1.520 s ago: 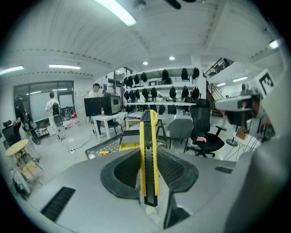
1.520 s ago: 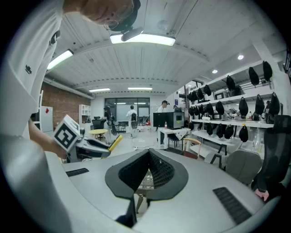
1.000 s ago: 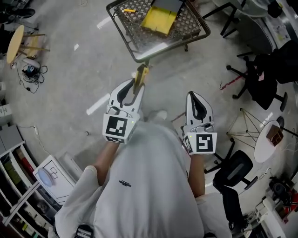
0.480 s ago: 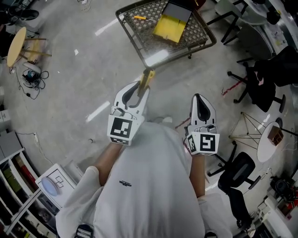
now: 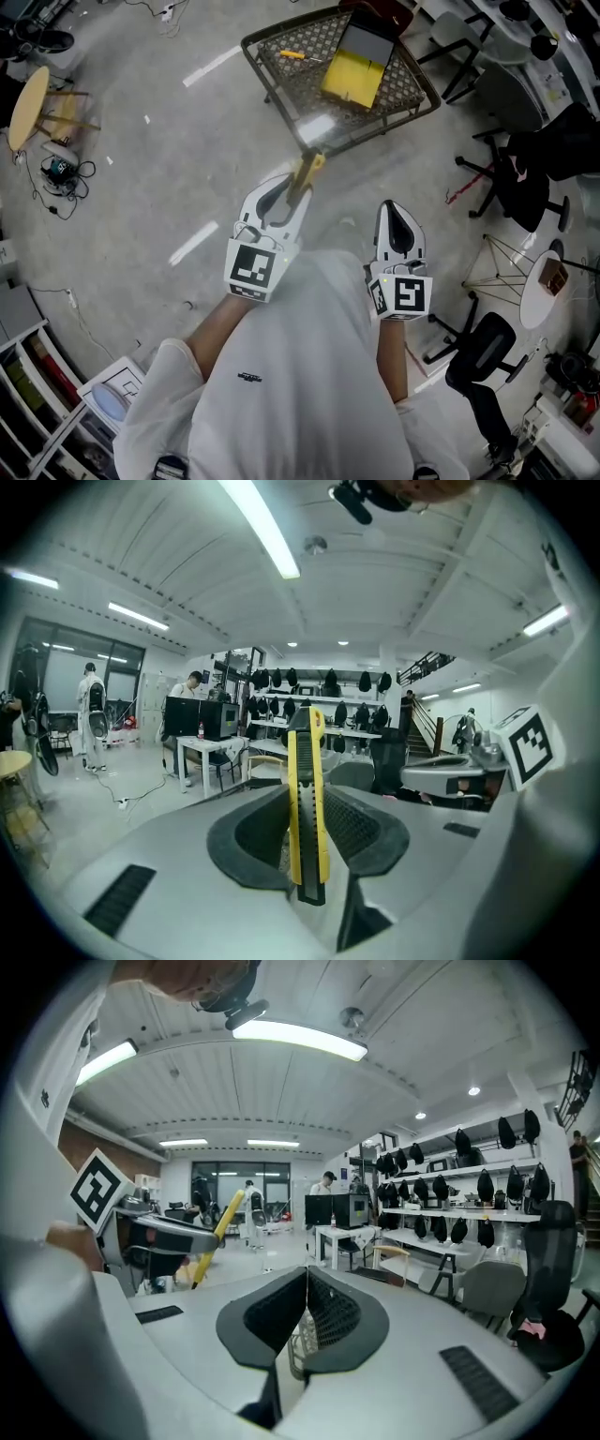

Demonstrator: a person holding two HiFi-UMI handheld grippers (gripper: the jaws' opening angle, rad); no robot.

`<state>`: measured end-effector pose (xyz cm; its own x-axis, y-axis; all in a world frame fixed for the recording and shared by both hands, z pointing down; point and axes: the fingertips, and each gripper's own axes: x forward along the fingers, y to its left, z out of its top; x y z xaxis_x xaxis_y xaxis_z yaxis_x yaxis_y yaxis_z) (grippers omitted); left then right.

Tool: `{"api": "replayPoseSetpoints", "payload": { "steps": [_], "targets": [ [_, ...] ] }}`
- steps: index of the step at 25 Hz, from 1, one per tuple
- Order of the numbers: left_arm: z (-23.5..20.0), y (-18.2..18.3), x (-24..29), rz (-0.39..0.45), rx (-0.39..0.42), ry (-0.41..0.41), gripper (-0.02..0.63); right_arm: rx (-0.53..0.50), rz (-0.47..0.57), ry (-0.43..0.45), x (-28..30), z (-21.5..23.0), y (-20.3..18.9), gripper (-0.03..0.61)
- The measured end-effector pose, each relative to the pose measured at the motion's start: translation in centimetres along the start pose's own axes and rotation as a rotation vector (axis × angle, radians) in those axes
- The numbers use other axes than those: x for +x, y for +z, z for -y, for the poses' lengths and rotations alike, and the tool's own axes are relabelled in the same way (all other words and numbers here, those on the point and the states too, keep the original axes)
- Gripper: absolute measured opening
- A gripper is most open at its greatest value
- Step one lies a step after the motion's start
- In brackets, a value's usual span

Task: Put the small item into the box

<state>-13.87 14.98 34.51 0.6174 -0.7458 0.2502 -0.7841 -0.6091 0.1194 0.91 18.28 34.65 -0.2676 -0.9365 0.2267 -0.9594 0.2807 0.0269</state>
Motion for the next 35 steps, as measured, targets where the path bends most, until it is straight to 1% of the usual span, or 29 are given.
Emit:
{"api": "replayPoseSetpoints", "payload": {
  "steps": [4,10,14,19,27,31,35],
  "targets": [
    [-0.8,-0.1,1.6,-0.009,-0.013,-0.007,0.11,-0.004,-0.023,0.022,2.0,0.1,-0.4,0.0],
    [-2.0,0.0,6.2,-0.039,-0.009,-0.018,0.11,0.01,-0.009,0.031,6.1,2.8,-0.3,0.0],
    [-2.9,0.9,10.7,-0.054,0.004,-0.021,0.11,0.02,0.006,0.035,9.8,6.4,0.2,0.0],
    [-3.7,3.8,16.7,-0.063,0.028,-0.018,0.11,0.053,0.045,0.016,14.0,11.9,2.6,0.0],
    [-4.9,6.7,25.3,-0.07,0.037,0.037,0.11,0.077,0.043,0.101,21.6,17.9,3.4,0.0],
    [-5.7,7.0,27.7,-0.087,0.027,0.073,0.11,0.094,0.041,0.138,24.1,19.1,3.8,0.0],
    [-6.3,7.6,29.7,-0.093,0.023,0.081,0.11,0.101,0.039,0.161,26.2,19.9,3.9,0.0]
  ]
}}
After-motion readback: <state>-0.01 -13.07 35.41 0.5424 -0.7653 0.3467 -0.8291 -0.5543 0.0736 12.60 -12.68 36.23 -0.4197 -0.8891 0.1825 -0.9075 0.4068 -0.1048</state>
